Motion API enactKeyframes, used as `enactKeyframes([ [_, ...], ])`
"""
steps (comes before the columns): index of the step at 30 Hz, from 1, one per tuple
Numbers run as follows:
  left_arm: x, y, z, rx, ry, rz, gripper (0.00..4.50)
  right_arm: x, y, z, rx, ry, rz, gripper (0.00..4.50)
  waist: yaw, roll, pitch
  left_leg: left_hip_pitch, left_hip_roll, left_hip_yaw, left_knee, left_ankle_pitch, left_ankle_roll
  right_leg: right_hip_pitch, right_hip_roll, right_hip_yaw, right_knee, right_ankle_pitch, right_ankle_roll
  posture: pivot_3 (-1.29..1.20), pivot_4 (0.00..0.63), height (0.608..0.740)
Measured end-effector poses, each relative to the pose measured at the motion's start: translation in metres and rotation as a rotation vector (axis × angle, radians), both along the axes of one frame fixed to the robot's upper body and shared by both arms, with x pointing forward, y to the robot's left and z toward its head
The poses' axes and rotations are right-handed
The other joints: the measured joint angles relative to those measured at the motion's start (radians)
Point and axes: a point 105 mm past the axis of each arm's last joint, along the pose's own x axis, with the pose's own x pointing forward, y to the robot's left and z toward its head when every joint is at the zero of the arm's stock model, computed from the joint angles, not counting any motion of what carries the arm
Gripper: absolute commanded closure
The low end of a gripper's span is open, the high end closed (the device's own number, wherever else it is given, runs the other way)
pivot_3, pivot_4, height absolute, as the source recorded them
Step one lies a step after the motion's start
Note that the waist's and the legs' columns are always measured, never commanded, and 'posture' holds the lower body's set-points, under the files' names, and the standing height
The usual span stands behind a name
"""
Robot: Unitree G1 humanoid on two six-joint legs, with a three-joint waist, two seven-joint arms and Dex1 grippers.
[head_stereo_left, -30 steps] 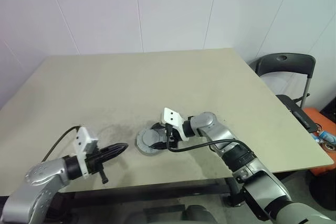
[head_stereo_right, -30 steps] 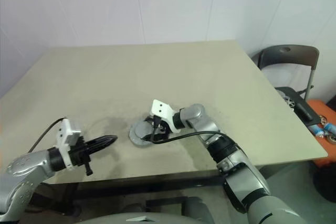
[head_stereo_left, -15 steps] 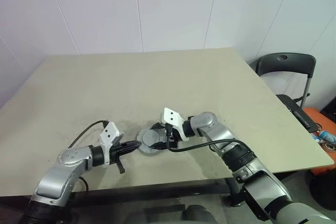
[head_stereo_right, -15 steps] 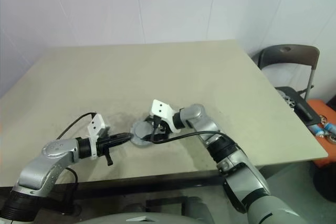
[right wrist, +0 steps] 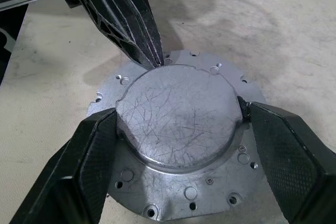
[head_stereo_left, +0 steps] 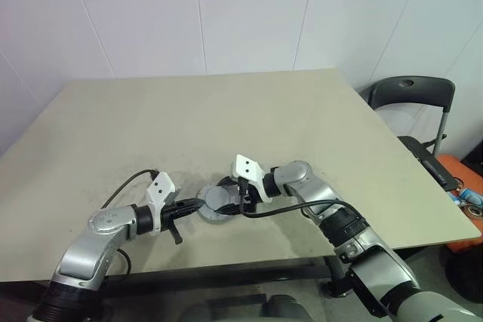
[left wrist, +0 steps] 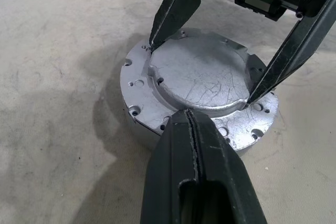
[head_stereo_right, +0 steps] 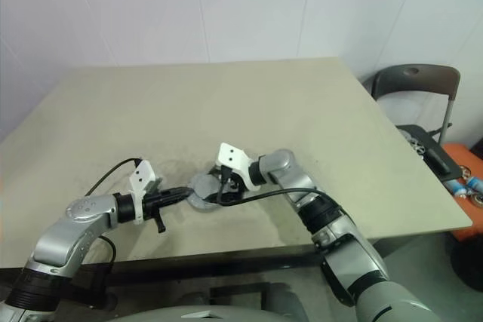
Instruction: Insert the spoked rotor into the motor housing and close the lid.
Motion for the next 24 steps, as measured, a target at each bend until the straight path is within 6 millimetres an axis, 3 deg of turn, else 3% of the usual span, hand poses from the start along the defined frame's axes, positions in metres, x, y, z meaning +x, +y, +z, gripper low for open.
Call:
enactKeyframes([
  [1, 0.000, 0.000, 0.000, 0.005, -0.001, 0.000, 4.50, 0.000, 0.000, 0.000, -0.002, -0.001, 0.000, 0.01, 0.000, 0.000, 0.000, 0.000, 0.000, 0.000, 0.000, 0.000, 0.000, 0.000, 0.000, 0.000, 0.000, 0.000, 0.000, 0.00, 0.000, 0.740],
  [12, 0.002, -0.001, 0.000, 0.021, -0.003, -0.015, 4.50, -0.001, -0.001, 0.005, 0.017, 0.051, -0.026, 0.01, 0.002, 0.000, 0.000, 0.000, 0.000, 0.000, 0.000, 0.000, 0.000, 0.000, -0.001, 0.000, 0.000, 0.000, 0.000, 0.00, 0.000, 0.740],
  [20, 0.002, -0.003, 0.000, 0.021, -0.007, -0.021, 4.50, 0.013, -0.020, 0.046, 0.161, 0.110, -0.118, 0.01, 0.006, 0.000, 0.000, -0.001, 0.000, -0.001, 0.000, 0.000, 0.000, -0.001, -0.001, 0.000, -0.001, 0.000, 0.000, 0.00, 0.000, 0.740],
  [24, 0.002, -0.003, 0.000, 0.021, -0.008, -0.022, 4.50, 0.021, -0.035, 0.053, 0.231, 0.221, -0.234, 0.01, 0.006, 0.000, 0.000, -0.001, 0.000, -0.001, -0.001, 0.000, 0.000, -0.001, -0.002, 0.000, -0.001, 0.000, 0.000, 0.00, 0.000, 0.740],
])
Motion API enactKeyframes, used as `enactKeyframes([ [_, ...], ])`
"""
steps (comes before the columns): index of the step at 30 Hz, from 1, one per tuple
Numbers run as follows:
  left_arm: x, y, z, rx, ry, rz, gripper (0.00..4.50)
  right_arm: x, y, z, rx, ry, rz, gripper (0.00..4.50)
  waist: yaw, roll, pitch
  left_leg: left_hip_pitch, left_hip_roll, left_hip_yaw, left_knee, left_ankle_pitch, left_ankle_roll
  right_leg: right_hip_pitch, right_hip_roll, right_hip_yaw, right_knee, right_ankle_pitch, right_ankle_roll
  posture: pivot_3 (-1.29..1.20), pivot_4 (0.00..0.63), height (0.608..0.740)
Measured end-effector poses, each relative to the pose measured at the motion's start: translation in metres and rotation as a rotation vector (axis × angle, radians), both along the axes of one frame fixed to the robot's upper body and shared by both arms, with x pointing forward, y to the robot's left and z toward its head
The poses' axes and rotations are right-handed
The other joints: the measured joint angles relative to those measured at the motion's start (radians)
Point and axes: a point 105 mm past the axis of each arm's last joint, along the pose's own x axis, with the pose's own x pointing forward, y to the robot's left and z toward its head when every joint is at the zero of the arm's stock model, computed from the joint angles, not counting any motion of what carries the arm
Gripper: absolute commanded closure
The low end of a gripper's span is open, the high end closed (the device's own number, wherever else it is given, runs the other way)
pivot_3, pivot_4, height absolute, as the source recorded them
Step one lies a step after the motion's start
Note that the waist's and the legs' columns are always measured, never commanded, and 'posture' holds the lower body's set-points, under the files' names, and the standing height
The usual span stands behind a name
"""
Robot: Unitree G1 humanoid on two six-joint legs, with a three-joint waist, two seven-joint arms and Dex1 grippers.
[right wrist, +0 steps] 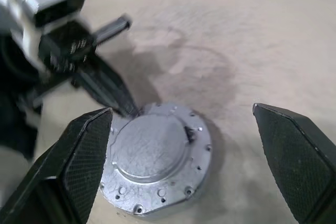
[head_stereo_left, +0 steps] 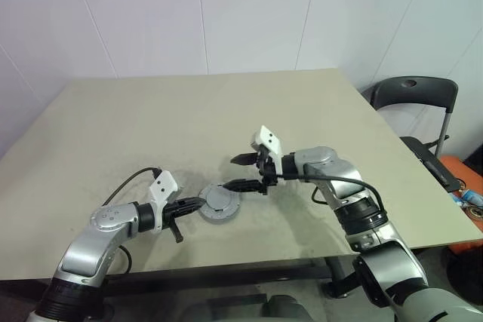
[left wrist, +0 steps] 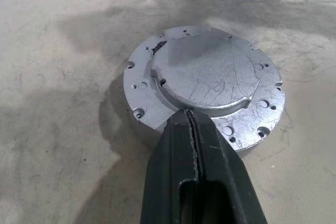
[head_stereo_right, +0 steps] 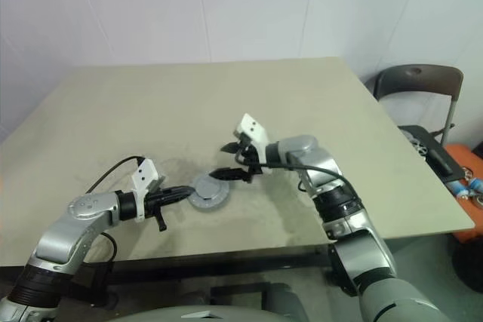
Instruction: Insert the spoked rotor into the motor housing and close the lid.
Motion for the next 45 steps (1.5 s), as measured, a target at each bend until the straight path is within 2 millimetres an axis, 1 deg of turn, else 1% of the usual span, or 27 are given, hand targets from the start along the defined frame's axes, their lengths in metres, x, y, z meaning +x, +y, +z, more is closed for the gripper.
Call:
enactKeyframes([
  [3, -0.001, 0.000, 0.000, 0.000, -0.002, -0.002, 4.50, 0.000, -0.016, -0.006, -0.018, 0.168, -0.104, 0.01, 0.001, 0.000, 0.000, -0.001, 0.000, 0.000, -0.001, 0.000, 0.000, -0.001, -0.001, 0.000, -0.001, 0.000, 0.000, 0.00, 0.000, 0.740],
  [6, -0.002, -0.001, 0.000, -0.001, -0.003, -0.003, 4.50, -0.014, -0.027, -0.015, -0.020, 0.430, -0.133, 0.01, 0.001, 0.000, 0.000, -0.001, 0.000, 0.000, -0.002, 0.000, 0.000, -0.001, -0.001, 0.000, -0.002, 0.000, -0.001, 0.00, 0.000, 0.740],
  [7, -0.002, 0.000, 0.000, -0.001, -0.003, -0.003, 4.50, -0.018, -0.029, -0.016, -0.016, 0.508, -0.138, 0.01, 0.000, 0.001, 0.001, -0.001, 0.000, 0.000, -0.002, 0.000, 0.000, -0.001, -0.002, 0.000, -0.002, 0.000, -0.001, 0.00, 0.000, 0.740],
  [8, -0.002, 0.000, 0.000, 0.000, -0.003, -0.002, 4.50, -0.017, -0.033, -0.019, -0.016, 0.611, -0.172, 0.01, -0.001, 0.002, 0.001, -0.001, 0.000, 0.000, -0.002, 0.000, 0.000, -0.002, -0.002, 0.000, -0.002, 0.000, -0.001, 0.00, 0.000, 0.740],
  [10, -0.002, -0.001, 0.000, -0.001, -0.004, -0.002, 4.50, -0.015, -0.037, -0.020, -0.007, 0.721, -0.227, 0.01, -0.001, 0.002, 0.001, -0.001, 0.000, 0.000, -0.002, 0.000, 0.000, -0.002, -0.002, 0.000, -0.002, -0.002, -0.003, 0.00, 0.000, 0.740],
  [13, -0.002, -0.001, 0.000, -0.002, -0.004, -0.006, 4.50, -0.020, -0.035, -0.023, 0.028, 0.848, -0.233, 0.01, 0.000, 0.002, 0.001, -0.003, 0.000, 0.000, -0.004, 0.000, 0.000, -0.002, -0.003, 0.000, -0.003, -0.001, -0.003, 0.00, 0.000, 0.740],
  [20, -0.002, -0.002, 0.001, -0.004, -0.005, -0.008, 4.50, -0.029, -0.021, -0.039, 0.036, 0.947, -0.232, 0.01, 0.000, 0.004, 0.001, -0.005, -0.001, 0.000, -0.003, -0.001, 0.001, -0.004, -0.003, -0.001, -0.004, 0.000, -0.001, 0.00, 0.000, 0.740],
  [22, -0.002, -0.002, 0.001, -0.004, -0.006, -0.008, 4.50, -0.031, -0.019, -0.043, 0.034, 0.961, -0.243, 0.01, -0.001, 0.004, 0.001, -0.006, -0.001, 0.000, -0.003, -0.001, 0.001, -0.004, -0.003, -0.001, -0.004, 0.000, -0.001, 0.00, 0.000, 0.740],
  [26, -0.003, -0.002, 0.001, -0.004, -0.008, -0.010, 4.50, -0.030, -0.016, -0.045, 0.035, 0.964, -0.257, 0.01, -0.001, 0.004, 0.001, -0.008, -0.001, 0.000, -0.003, -0.001, 0.001, -0.006, -0.003, -0.001, -0.004, 0.000, 0.000, 0.00, 0.000, 0.740],
  [32, -0.004, -0.003, 0.002, -0.006, -0.009, -0.012, 4.50, -0.032, -0.012, -0.049, 0.058, 0.989, -0.275, 0.01, -0.001, 0.004, 0.000, -0.016, -0.001, 0.000, -0.002, 0.000, 0.001, -0.013, -0.003, -0.001, -0.004, 0.000, 0.000, 0.00, 0.000, 0.740],
  [39, -0.004, -0.002, 0.002, -0.005, -0.005, -0.007, 4.50, -0.036, 0.000, -0.052, 0.086, 1.010, -0.261, 0.01, -0.004, 0.005, 0.000, -0.016, -0.001, 0.000, -0.001, 0.000, 0.001, -0.013, -0.002, -0.001, -0.004, 0.001, 0.001, 0.00, 0.000, 0.740],
  [45, -0.003, -0.001, 0.002, -0.004, -0.004, 0.000, 4.50, -0.038, 0.003, -0.054, 0.101, 1.013, -0.268, 0.01, -0.008, 0.005, -0.001, -0.015, 0.000, 0.000, -0.001, 0.000, 0.001, -0.013, 0.000, -0.001, -0.003, 0.001, 0.001, 0.00, 0.000, 0.740],
])
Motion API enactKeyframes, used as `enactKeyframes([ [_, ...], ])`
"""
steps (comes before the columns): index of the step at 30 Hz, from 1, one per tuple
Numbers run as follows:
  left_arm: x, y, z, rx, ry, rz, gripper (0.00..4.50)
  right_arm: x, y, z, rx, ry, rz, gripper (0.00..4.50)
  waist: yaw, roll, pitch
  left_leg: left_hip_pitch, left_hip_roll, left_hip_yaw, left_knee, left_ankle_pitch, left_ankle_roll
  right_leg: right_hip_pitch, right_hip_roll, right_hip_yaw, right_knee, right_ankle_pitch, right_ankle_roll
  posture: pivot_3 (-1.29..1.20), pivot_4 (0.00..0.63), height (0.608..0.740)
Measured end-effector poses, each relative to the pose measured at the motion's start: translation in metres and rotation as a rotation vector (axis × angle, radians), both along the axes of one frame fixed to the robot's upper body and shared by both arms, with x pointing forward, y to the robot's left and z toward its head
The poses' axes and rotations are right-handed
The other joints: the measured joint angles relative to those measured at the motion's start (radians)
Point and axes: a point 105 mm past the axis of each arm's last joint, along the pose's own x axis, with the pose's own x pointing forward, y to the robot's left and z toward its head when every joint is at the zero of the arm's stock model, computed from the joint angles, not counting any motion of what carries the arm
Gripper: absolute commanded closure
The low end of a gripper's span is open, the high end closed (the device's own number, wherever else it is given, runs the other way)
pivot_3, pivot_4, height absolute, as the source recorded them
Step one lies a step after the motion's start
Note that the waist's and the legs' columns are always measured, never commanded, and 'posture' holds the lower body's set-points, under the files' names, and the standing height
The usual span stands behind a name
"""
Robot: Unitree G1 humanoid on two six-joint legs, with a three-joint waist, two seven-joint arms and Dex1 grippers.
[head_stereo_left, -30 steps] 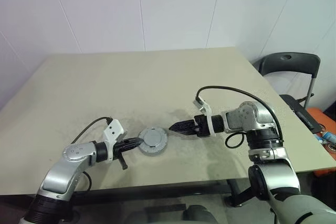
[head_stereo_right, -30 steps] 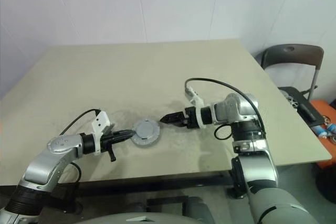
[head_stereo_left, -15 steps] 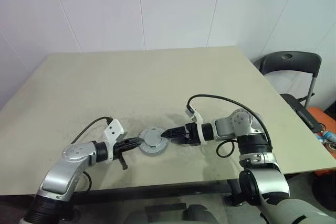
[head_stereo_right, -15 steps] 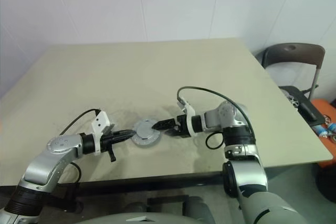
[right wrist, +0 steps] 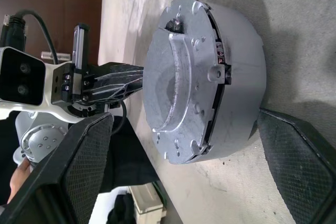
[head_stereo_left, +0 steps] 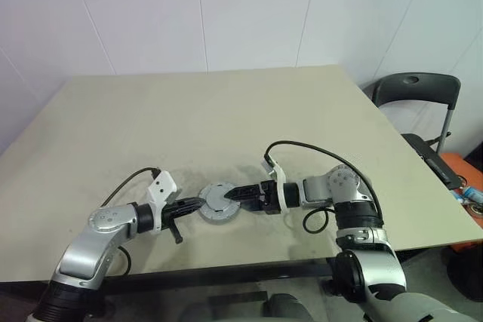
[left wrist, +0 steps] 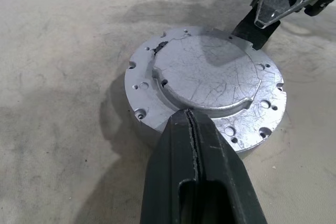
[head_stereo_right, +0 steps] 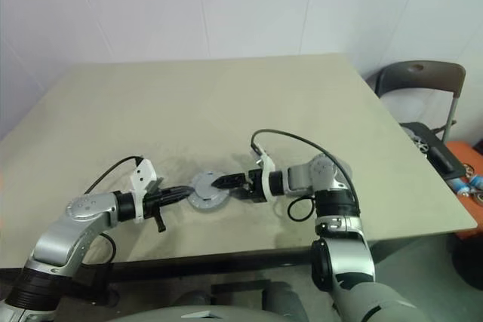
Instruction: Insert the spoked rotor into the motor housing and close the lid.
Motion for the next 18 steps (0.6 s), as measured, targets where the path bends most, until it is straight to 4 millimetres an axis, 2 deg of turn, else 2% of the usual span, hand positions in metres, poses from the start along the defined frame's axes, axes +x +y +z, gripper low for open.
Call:
enactKeyframes([
  [1, 0.0000, 0.0003, -0.0002, 0.000, 0.003, 0.002, 4.50, 0.0002, 0.0002, 0.0000, 0.002, 0.001, -0.003, 0.01, 0.000, 0.000, 0.000, 0.000, 0.000, 0.000, 0.000, 0.000, 0.000, 0.000, 0.000, 0.000, 0.000, 0.000, 0.000, 0.00, 0.000, 0.740],
  [4, 0.0001, 0.0005, -0.0004, 0.000, 0.006, 0.005, 4.50, 0.0008, -0.0004, -0.0013, 0.004, 0.009, -0.019, 0.62, 0.000, 0.000, 0.000, 0.000, 0.000, 0.000, 0.000, 0.000, 0.000, 0.000, 0.001, 0.000, 0.000, 0.000, 0.000, 0.00, 0.000, 0.740],
  [12, 0.0020, 0.0048, -0.0002, 0.008, 0.004, 0.028, 4.50, 0.0004, -0.0036, -0.0062, 0.012, 0.037, -0.048, 3.05, -0.001, 0.000, 0.000, -0.001, 0.000, 0.000, 0.000, 0.000, 0.000, 0.000, 0.002, 0.000, 0.000, 0.000, 0.000, 0.00, 0.000, 0.740],
  [13, 0.0028, 0.0071, 0.0000, 0.011, 0.003, 0.037, 4.50, 0.0005, -0.0027, -0.0035, 0.034, 0.035, -0.048, 3.19, -0.001, 0.001, 0.000, 0.000, 0.000, 0.000, 0.000, 0.000, 0.000, 0.000, 0.002, 0.000, 0.000, 0.000, 0.000, 0.00, 0.000, 0.740],
  [18, 0.0035, 0.0081, 0.0000, 0.009, 0.003, 0.044, 4.50, 0.0003, -0.0016, -0.0027, 0.036, 0.031, -0.046, 3.20, -0.002, 0.001, 0.000, 0.000, 0.001, 0.000, 0.000, 0.000, 0.000, 0.000, 0.003, 0.000, 0.000, 0.000, 0.000, 0.00, 0.000, 0.740],
])
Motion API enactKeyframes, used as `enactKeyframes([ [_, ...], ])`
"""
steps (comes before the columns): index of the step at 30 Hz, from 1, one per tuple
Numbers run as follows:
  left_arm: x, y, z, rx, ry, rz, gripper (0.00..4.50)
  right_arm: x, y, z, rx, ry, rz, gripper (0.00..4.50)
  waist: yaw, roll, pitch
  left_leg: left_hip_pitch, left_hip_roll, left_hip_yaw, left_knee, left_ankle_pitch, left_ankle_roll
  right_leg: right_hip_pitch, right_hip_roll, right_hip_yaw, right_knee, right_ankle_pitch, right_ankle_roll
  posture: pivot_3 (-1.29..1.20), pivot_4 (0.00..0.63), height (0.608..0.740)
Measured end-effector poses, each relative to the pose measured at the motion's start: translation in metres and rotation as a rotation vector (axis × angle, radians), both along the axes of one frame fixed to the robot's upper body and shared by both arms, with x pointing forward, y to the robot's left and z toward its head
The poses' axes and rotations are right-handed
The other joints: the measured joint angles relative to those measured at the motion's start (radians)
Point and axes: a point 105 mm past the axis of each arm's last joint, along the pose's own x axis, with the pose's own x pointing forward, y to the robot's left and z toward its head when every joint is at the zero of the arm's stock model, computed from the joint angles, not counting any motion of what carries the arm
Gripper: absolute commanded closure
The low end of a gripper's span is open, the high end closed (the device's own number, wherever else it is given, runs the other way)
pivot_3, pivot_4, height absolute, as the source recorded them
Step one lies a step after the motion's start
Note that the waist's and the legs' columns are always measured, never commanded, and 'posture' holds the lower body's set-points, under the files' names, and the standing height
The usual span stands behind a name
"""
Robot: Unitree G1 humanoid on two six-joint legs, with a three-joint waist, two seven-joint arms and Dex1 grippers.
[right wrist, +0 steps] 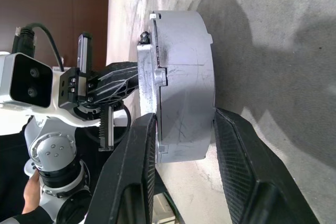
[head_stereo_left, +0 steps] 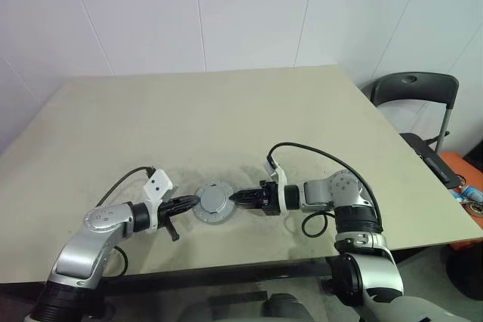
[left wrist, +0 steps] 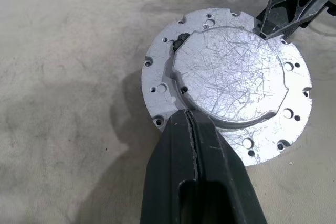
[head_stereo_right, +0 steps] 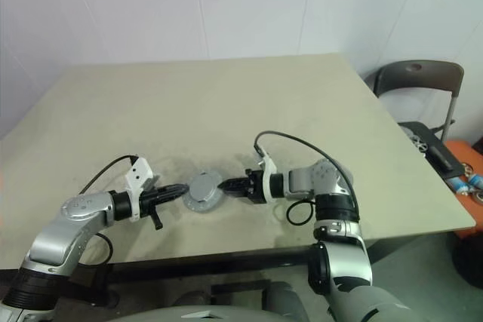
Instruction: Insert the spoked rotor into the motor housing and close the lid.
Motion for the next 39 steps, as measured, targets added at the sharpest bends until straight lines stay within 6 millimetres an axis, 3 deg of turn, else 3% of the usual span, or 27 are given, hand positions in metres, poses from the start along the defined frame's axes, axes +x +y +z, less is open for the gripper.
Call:
enactKeyframes([
  [5, 0.002, -0.001, 0.001, -0.037, -0.001, 0.024, 4.50, 0.000, 0.000, 0.001, 0.003, -0.008, -0.001, 3.20, 0.000, 0.000, 0.000, -0.001, 0.000, 0.000, 0.000, 0.000, 0.000, 0.000, 0.000, 0.000, 0.000, 0.000, 0.000, 0.00, 0.000, 0.740],
  [14, 0.000, 0.007, 0.021, -0.318, 0.064, 0.182, 4.50, -0.002, 0.007, 0.013, 0.055, -0.047, 0.020, 3.23, -0.002, -0.001, 0.001, -0.005, 0.001, 0.001, -0.001, 0.000, 0.000, -0.005, 0.000, 0.001, 0.000, 0.000, 0.000, 0.00, 0.000, 0.740],
  [22, -0.009, 0.033, 0.022, -0.444, 0.144, 0.365, 4.50, -0.001, 0.011, 0.019, 0.080, -0.058, 0.028, 3.23, 0.000, -0.001, 0.001, -0.005, 0.001, 0.001, 0.000, 0.000, 0.000, -0.005, 0.000, 0.001, 0.000, 0.000, 0.000, 0.00, 0.000, 0.740],
  [29, -0.020, 0.044, 0.023, -0.625, 0.221, 0.426, 4.50, 0.012, 0.004, 0.036, 0.083, -0.113, 0.005, 3.23, -0.001, -0.001, 0.001, -0.005, 0.000, 0.001, 0.000, 0.000, 0.000, -0.005, 0.000, 0.001, 0.000, 0.000, 0.000, 0.00, 0.000, 0.740],
  [32, -0.026, 0.043, 0.017, -0.668, 0.269, 0.437, 3.96, 0.013, 0.004, 0.037, 0.088, -0.108, 0.002, 3.23, -0.002, -0.001, 0.001, -0.005, 0.000, 0.001, 0.000, 0.000, 0.000, -0.005, 0.000, 0.001, 0.000, 0.000, 0.000, 0.00, 0.000, 0.740],
  [39, -0.036, 0.032, 0.015, -0.758, 0.346, 0.394, 1.71, 0.021, 0.004, 0.050, 0.100, -0.140, -0.005, 3.23, -0.002, -0.001, 0.001, -0.004, 0.000, 0.001, 0.000, 0.000, 0.000, -0.005, 0.001, 0.001, 0.000, 0.000, 0.000, 0.00, 0.000, 0.740],
])
